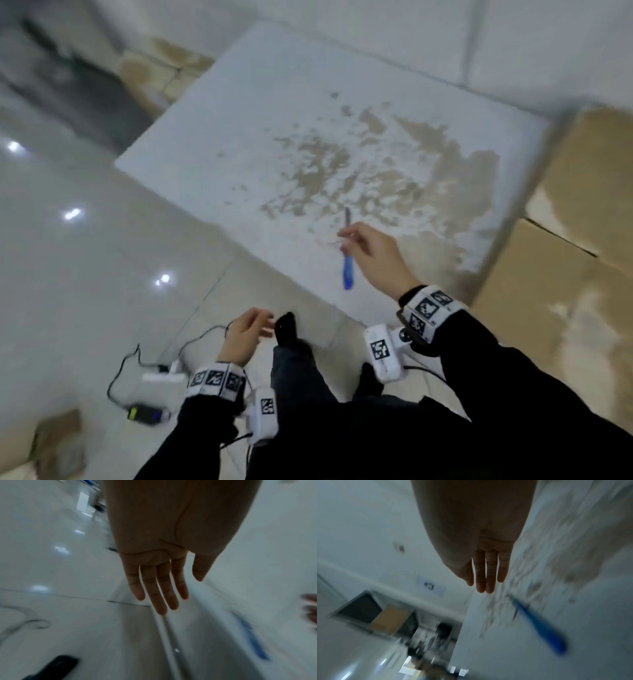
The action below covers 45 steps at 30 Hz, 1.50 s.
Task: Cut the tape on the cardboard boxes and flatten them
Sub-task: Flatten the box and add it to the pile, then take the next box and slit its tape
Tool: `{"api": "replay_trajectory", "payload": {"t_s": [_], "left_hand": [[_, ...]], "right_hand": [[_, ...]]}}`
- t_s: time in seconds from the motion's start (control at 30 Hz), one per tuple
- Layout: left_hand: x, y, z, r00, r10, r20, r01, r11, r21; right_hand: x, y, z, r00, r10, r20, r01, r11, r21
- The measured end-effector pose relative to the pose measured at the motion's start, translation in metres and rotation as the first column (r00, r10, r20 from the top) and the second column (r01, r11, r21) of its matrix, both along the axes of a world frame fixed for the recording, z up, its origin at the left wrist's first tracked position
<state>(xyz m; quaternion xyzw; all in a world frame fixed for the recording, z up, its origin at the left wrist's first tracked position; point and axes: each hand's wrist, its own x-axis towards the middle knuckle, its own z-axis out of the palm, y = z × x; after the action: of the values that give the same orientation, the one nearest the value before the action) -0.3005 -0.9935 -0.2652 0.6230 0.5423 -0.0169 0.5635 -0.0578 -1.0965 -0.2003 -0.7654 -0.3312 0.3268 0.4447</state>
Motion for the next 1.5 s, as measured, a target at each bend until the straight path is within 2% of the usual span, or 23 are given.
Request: {"api": "replay_trajectory", "payload": {"t_s": [0.07,0.13,0.17,0.23,0.3,0.4,0.53,0.63,0.73,0.8,0.9,1.0,1.1,1.2,1.27,1.4,1.5], "left_hand": [[-0.071,0.022,-0.033,0.954,0.246,-0.175,-0.26,0.963,-0.067],[-0.134,0.038,-0.062,0.856,0.394,-0.333,-0.469,0.865,-0.182],[-0.161,0.046,-0.072,0.809,0.441,-0.389,-0.549,0.803,-0.231],[-0.207,0.062,-0.088,0.723,0.508,-0.468,-0.667,0.689,-0.282],[-0.242,0.085,-0.098,0.663,0.555,-0.502,-0.736,0.607,-0.299],[-0.273,0.132,-0.1,0.62,0.58,-0.528,-0.776,0.549,-0.309],[-0.288,0.212,-0.096,0.643,0.608,-0.466,-0.761,0.575,-0.3],[-0.28,0.274,-0.095,0.683,0.594,-0.424,-0.723,0.631,-0.281],[-0.261,0.338,-0.096,0.71,0.587,-0.39,-0.699,0.654,-0.288],[-0.249,0.383,-0.099,0.733,0.578,-0.359,-0.677,0.67,-0.304],[-0.238,0.449,-0.097,0.767,0.552,-0.325,-0.636,0.721,-0.276],[-0.241,0.514,-0.082,0.76,0.56,-0.329,-0.641,0.73,-0.237],[-0.256,0.575,-0.066,0.69,0.637,-0.343,-0.721,0.649,-0.245],[-0.275,0.635,-0.062,0.606,0.698,-0.383,-0.793,0.566,-0.224],[-0.282,0.674,-0.061,0.584,0.71,-0.394,-0.808,0.554,-0.2],[-0.278,0.752,-0.068,0.669,0.597,-0.443,-0.725,0.655,-0.213],[-0.258,0.813,-0.078,0.741,0.459,-0.49,-0.623,0.741,-0.248]], "right_hand": [[-0.045,0.054,-0.016,0.944,0.288,-0.162,-0.305,0.948,-0.09],[-0.089,0.105,-0.036,0.793,0.528,-0.304,-0.596,0.775,-0.211],[-0.109,0.129,-0.048,0.725,0.579,-0.372,-0.68,0.687,-0.257],[-0.145,0.175,-0.069,0.675,0.563,-0.477,-0.73,0.604,-0.321],[-0.171,0.216,-0.092,0.696,0.483,-0.532,-0.708,0.588,-0.392],[-0.19,0.267,-0.118,0.761,0.323,-0.562,-0.632,0.563,-0.532],[-0.19,0.324,-0.142,0.859,0.189,-0.477,-0.499,0.519,-0.694],[-0.184,0.362,-0.156,0.902,0.072,-0.427,-0.393,0.546,-0.74],[-0.182,0.41,-0.165,0.907,-0.13,-0.402,-0.243,0.618,-0.747],[-0.183,0.447,-0.171,0.888,-0.219,-0.404,-0.191,0.624,-0.758],[-0.19,0.51,-0.177,0.867,-0.221,-0.447,-0.235,0.609,-0.757],[-0.201,0.588,-0.17,0.85,-0.174,-0.498,-0.295,0.625,-0.722],[-0.219,0.665,-0.153,0.808,-0.107,-0.58,-0.374,0.667,-0.645],[-0.232,0.732,-0.142,0.849,0.021,-0.528,-0.377,0.725,-0.577],[-0.235,0.769,-0.134,0.832,0.049,-0.553,-0.392,0.757,-0.523],[-0.22,0.818,-0.138,0.801,-0.034,-0.597,-0.348,0.786,-0.511],[-0.191,0.827,-0.149,0.832,-0.174,-0.528,-0.196,0.797,-0.571]]}}
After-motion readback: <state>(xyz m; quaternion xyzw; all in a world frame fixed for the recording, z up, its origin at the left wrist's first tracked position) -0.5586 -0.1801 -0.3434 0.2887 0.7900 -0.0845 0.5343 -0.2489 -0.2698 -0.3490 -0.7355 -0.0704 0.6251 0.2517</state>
